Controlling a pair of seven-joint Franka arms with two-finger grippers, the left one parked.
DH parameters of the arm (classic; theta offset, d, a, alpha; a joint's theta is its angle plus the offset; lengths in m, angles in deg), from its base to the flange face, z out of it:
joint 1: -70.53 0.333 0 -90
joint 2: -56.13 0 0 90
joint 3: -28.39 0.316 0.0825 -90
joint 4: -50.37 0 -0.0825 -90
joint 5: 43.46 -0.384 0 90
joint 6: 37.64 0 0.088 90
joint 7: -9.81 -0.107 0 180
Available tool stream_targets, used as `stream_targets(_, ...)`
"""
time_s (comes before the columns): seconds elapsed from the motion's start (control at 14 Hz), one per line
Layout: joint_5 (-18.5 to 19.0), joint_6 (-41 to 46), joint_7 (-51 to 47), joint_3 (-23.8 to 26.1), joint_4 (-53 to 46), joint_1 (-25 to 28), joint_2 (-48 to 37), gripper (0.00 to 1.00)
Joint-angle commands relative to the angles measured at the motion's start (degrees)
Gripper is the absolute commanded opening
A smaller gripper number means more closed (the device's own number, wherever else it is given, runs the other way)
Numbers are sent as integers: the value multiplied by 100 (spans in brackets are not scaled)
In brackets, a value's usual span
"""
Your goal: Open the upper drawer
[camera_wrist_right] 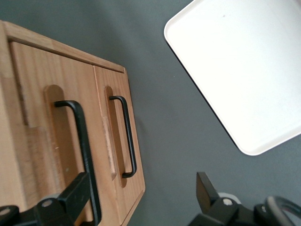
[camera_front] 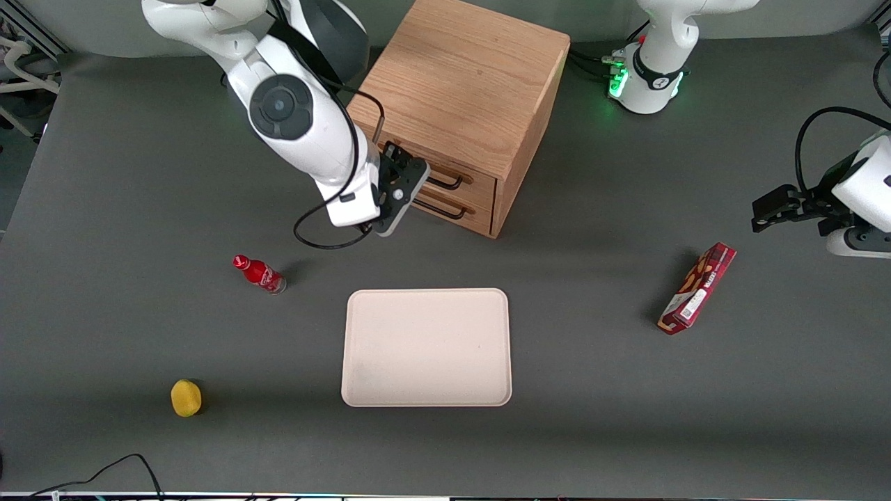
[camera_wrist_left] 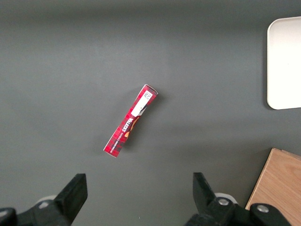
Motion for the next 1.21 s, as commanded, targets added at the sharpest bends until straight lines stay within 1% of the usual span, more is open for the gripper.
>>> stream_targets(0.0, 106, -24, 152, -31, -179, 160, 168, 100)
stream_targets(0.36, 114, -33, 169, -31, -170, 318, 247, 100)
stream_targets(0.43, 123, -33, 291, -31, -161, 344, 256, 100)
stream_targets(0.5, 132, -33, 397, -31, -161, 345, 274, 100)
stream_targets(1.14, 79, -33, 310, -31, -214, 379, 318, 100)
